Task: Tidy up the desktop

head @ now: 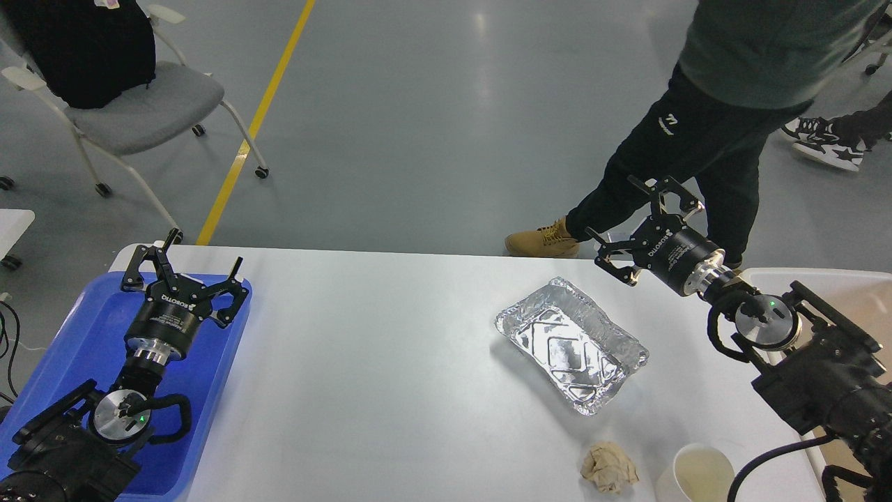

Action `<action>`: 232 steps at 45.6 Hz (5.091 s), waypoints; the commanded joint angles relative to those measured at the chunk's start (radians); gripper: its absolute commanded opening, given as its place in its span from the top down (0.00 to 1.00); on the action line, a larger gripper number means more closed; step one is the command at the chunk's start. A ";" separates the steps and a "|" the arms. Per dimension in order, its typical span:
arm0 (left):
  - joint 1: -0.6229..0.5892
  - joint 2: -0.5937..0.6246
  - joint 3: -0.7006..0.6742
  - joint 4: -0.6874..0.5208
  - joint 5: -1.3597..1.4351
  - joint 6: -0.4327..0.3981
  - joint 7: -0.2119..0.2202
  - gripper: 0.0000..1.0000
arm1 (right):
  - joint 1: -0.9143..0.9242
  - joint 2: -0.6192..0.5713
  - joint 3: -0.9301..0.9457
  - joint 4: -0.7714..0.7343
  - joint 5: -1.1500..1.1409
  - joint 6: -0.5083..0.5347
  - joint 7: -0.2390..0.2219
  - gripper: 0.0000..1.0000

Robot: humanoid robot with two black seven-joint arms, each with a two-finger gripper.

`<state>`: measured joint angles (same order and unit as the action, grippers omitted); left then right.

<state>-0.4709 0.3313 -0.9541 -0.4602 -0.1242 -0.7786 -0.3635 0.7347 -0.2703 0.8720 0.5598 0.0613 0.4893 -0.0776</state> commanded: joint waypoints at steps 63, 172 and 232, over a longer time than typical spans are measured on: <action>0.000 0.000 0.000 0.000 0.000 -0.001 0.000 0.01 | 0.261 -0.641 -0.638 0.439 -0.138 -0.008 -0.013 0.00; 0.006 0.000 -0.008 0.000 0.000 0.001 0.002 0.01 | 2.069 -0.336 -2.440 1.186 -0.416 0.296 0.084 0.00; 0.005 0.000 -0.006 0.000 0.000 0.001 0.000 0.01 | 1.235 -0.417 -2.096 1.094 -0.635 0.026 0.079 0.00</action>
<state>-0.4648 0.3313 -0.9602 -0.4601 -0.1245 -0.7784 -0.3635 2.1537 -0.6835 -1.3344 1.7020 -0.5478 0.6230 0.0021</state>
